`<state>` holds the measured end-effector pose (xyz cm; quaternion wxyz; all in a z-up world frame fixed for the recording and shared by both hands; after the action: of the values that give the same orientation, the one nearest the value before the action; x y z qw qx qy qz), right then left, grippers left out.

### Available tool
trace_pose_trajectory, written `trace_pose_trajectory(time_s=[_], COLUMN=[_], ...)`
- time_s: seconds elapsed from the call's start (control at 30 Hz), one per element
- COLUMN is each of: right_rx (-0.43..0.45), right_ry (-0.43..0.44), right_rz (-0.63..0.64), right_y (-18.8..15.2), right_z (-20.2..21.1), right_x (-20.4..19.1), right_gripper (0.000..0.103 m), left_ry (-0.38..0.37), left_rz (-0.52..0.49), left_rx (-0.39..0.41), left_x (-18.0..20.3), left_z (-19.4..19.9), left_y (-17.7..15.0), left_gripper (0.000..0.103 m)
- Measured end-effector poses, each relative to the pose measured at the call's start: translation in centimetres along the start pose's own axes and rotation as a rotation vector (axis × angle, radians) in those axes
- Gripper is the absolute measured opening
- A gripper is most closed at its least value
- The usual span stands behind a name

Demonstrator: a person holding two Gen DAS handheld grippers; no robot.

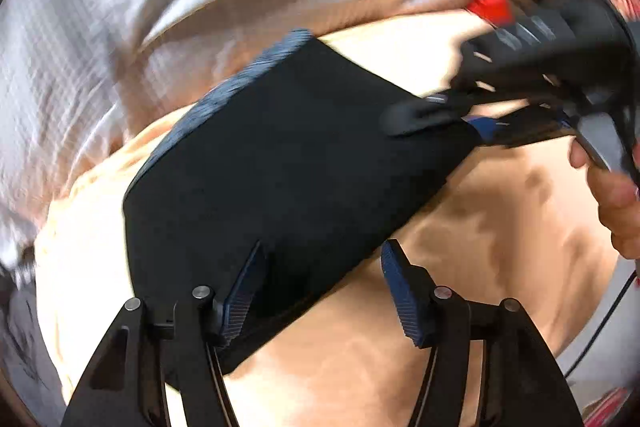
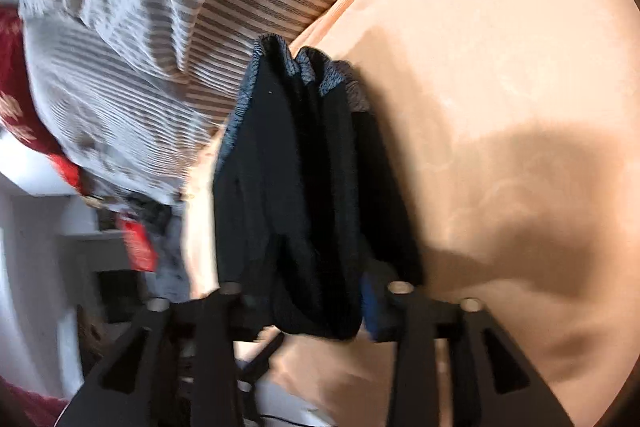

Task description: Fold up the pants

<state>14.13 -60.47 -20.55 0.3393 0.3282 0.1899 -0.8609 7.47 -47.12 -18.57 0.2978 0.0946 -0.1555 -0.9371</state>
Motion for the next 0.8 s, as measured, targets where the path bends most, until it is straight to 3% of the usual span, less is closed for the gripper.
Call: trace_pose_trajectory(time_s=[0.03, 0.1, 0.2, 0.3, 0.37, 0.4, 0.53, 0.73, 0.8], right_rx=[0.029, 0.09, 0.16, 0.126, 0.067, 0.048, 0.049, 0.008, 0.014], right_ry=[-0.099, -0.206, -0.224, -0.241, -0.286, -0.294, -0.285, -0.348, -0.345], right_rz=[0.046, 0.131, 0.201, 0.216, 0.223, 0.223, 0.236, 0.242, 0.209], right_y=[0.2, 0.7, 1.9, 2.7, 2.8, 2.6, 1.6, -0.3, -0.4], right_z=[0.7, 2.5, 3.8, 2.5, 0.6, 0.3, 0.2, 0.6, 0.7], right_x=[-0.2, -0.6, -3.0, -4.2, -3.8, -3.3, -3.1, -0.9, -0.3], right_gripper=[0.059, 0.059, 0.059, 0.055, 0.041, 0.027, 0.011, 0.01, 0.01], left_ry=[0.001, 0.014, 0.018, -0.013, -0.026, -0.024, -0.032, -0.027, -0.024], left_rz=[0.052, 0.135, 0.25, 0.382, 0.442, 0.464, 0.482, 0.469, 0.46], left_rx=[-0.001, 0.001, -0.021, -0.077, -0.108, -0.117, -0.135, -0.16, -0.161], left_x=[-1.4, -3.7, -7.2, -10.0, -11.0, -11.3, -11.4, -11.4, -11.0], left_z=[0.4, 0.7, 0.2, -1.4, -2.4, -2.7, -3.2, -4.1, -4.2], left_y=[-0.1, 0.0, 0.1, -0.3, -0.6, -0.9, -1.8, -2.6, -2.5], left_gripper=[0.062, 0.062, 0.062, 0.062, 0.062, 0.062, 0.062, 0.063, 0.07])
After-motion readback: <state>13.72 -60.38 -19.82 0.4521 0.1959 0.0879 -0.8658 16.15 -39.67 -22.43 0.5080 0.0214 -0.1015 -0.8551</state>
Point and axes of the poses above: each gripper's, at about its wrist camera, not at the fingertips, and z roughly against the way its jaws point, x to its right, y to its top, the point moved 8 cm from there along -z, roughly the way its jaws point, and after that the axes turned 5 degrees about -z, right-handed, at the moved point
